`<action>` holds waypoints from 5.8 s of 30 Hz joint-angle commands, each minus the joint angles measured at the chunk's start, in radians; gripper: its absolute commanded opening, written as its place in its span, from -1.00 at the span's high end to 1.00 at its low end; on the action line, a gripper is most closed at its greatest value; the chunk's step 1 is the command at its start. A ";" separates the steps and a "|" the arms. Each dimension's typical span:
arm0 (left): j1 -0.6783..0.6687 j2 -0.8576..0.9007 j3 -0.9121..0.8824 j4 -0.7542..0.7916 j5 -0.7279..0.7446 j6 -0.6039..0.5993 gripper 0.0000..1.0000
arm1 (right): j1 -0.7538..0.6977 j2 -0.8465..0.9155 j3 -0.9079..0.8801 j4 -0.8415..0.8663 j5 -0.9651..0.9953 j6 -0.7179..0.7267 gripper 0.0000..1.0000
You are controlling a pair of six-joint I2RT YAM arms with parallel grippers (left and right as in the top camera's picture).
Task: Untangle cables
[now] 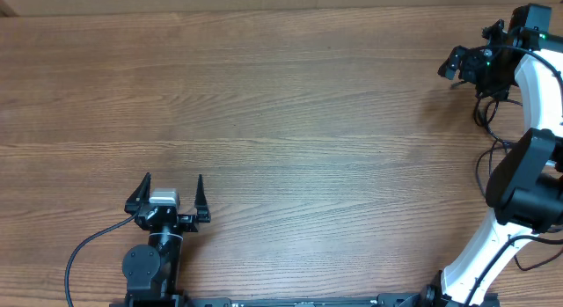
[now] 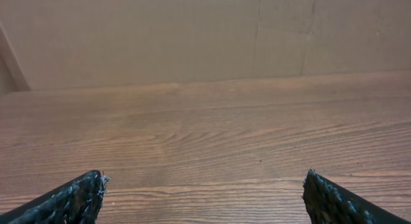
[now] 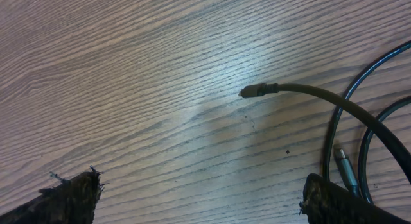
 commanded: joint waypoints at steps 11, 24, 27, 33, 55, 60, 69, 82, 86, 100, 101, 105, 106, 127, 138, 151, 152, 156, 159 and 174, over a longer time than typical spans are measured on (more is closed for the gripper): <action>-0.006 -0.011 -0.004 -0.002 0.001 0.016 -0.99 | -0.005 0.001 0.001 0.003 0.003 -0.008 -1.00; -0.006 -0.011 -0.004 -0.002 0.001 0.016 -0.99 | -0.005 0.001 0.001 0.003 0.003 -0.008 -1.00; -0.006 -0.011 -0.004 -0.002 0.001 0.016 -0.99 | -0.005 0.001 0.001 0.003 0.003 -0.008 -1.00; -0.006 -0.011 -0.004 -0.002 0.001 0.016 -0.99 | -0.005 0.001 0.001 0.003 0.003 -0.008 -1.00; -0.006 -0.011 -0.004 -0.002 0.001 0.016 -0.99 | -0.005 0.001 0.001 0.003 0.003 -0.008 -1.00; -0.006 -0.011 -0.004 -0.002 0.001 0.016 -0.99 | -0.005 0.001 0.001 0.003 0.003 -0.008 -1.00; -0.006 -0.011 -0.004 -0.002 0.001 0.016 -0.99 | -0.005 -0.002 0.002 0.003 0.003 -0.008 -1.00; -0.006 -0.011 -0.004 -0.002 0.001 0.016 -0.99 | -0.008 -0.249 0.001 0.002 0.003 -0.008 -1.00; -0.006 -0.011 -0.004 -0.002 0.001 0.016 -0.99 | -0.008 -0.340 0.002 0.002 0.003 -0.008 -1.00; -0.006 -0.011 -0.004 -0.002 0.001 0.016 -0.99 | -0.006 -0.637 0.001 0.002 0.003 -0.008 -1.00; -0.006 -0.011 -0.004 -0.002 0.001 0.016 -0.99 | -0.006 -0.660 0.002 0.002 0.003 -0.008 -1.00; -0.006 -0.011 -0.004 -0.002 0.001 0.016 -0.99 | -0.006 -0.731 0.001 0.002 0.003 -0.008 -1.00; -0.006 -0.011 -0.004 -0.002 0.001 0.016 -0.99 | -0.006 -0.753 0.001 0.002 0.003 -0.008 -1.00; -0.006 -0.011 -0.004 -0.002 0.001 0.016 -0.99 | -0.006 -0.869 -0.156 0.001 0.003 -0.008 -1.00; -0.006 -0.011 -0.004 -0.002 0.001 0.016 -0.99 | -0.004 -0.892 -0.457 -0.002 0.003 -0.008 -1.00; -0.006 -0.011 -0.004 -0.002 0.001 0.016 -0.99 | -0.003 -0.964 -0.662 -0.002 0.003 -0.008 -1.00; -0.006 -0.011 -0.004 -0.002 0.001 0.016 -0.99 | 0.001 -0.971 -0.674 -0.002 0.003 -0.008 -1.00; -0.006 -0.011 -0.004 -0.002 0.001 0.016 -0.99 | 0.045 -0.997 -0.717 0.011 0.012 -0.009 -1.00; -0.006 -0.011 -0.004 -0.002 0.001 0.016 -1.00 | 0.098 -1.018 -0.766 0.106 0.096 -0.009 -1.00; -0.006 -0.011 -0.004 -0.002 0.001 0.016 -0.99 | 0.209 -1.158 -1.279 0.844 0.083 -0.009 -1.00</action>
